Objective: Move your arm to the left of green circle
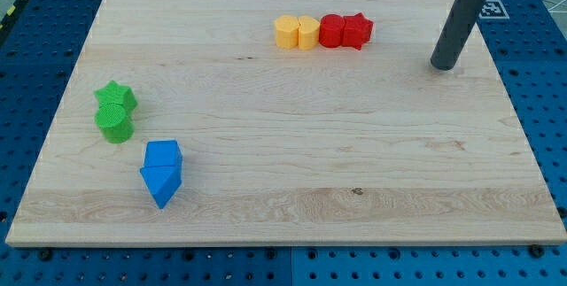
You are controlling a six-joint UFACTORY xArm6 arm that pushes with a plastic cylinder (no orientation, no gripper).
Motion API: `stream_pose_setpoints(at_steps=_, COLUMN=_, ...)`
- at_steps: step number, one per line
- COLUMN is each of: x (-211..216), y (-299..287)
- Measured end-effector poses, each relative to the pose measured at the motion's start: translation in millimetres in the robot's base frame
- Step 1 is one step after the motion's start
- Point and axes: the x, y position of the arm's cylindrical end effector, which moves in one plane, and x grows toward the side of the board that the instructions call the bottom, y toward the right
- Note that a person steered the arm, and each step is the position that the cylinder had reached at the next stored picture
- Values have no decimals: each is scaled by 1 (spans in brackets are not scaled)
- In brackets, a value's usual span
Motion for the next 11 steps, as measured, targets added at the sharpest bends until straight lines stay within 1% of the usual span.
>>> stream_pose_setpoints(at_steps=3, x=0, y=-5)
stream_pose_setpoints(at_steps=4, x=0, y=-40)
stream_pose_setpoints(at_steps=6, x=0, y=-158)
stream_pose_setpoints(at_steps=9, x=0, y=-351)
stream_pose_setpoints(at_steps=11, x=0, y=-492)
